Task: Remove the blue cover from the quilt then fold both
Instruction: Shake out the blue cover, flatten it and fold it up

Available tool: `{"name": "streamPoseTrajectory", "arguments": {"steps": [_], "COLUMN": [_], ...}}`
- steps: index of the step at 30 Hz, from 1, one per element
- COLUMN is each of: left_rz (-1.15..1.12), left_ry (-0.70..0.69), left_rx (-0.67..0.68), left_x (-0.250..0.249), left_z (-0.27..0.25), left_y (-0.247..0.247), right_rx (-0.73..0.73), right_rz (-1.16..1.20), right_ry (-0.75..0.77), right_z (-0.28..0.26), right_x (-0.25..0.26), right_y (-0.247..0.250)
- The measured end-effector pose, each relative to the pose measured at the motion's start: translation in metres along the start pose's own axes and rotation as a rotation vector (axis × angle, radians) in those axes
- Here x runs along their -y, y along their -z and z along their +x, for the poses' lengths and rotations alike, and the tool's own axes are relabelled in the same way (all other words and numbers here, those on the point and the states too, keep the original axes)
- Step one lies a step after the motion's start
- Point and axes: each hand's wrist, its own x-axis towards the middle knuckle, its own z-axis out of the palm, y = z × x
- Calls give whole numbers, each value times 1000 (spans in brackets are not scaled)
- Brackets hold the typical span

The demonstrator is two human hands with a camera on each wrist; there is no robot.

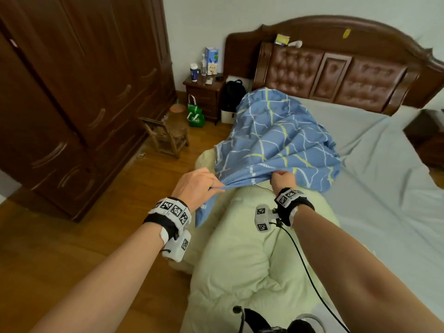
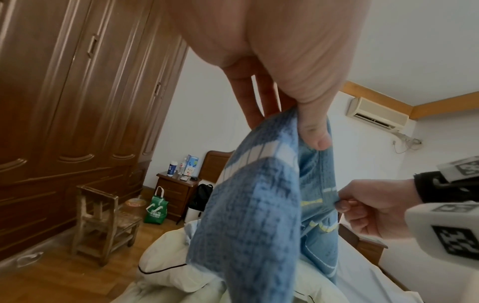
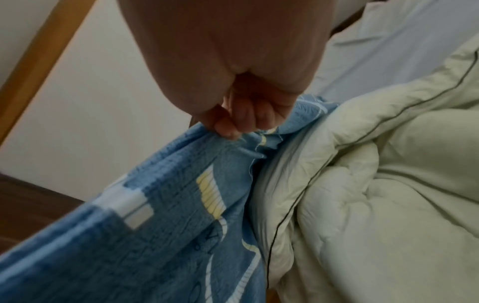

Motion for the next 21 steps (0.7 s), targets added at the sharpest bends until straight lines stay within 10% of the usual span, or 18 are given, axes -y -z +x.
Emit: {"name": "streamPoseTrajectory", "arguments": {"steps": [7,10,18,21], "left_rz": [175,73,-127,-148], "left_ry": [355,139,121,173], "left_rx": [134,229,139,101], "left_x": [9,-13,-76,-77], "left_z": [15,37,94,100], "left_y": [-12,-24,-40,-39], "right_rx": [-176,20,285,261], "right_rz": [301,317,454,616], "right_ry": [387,521,429,135], "right_z": [-63,-86,-79,-53], "right_x": [29,54,42,13], "right_y": [50,52,69,82]}}
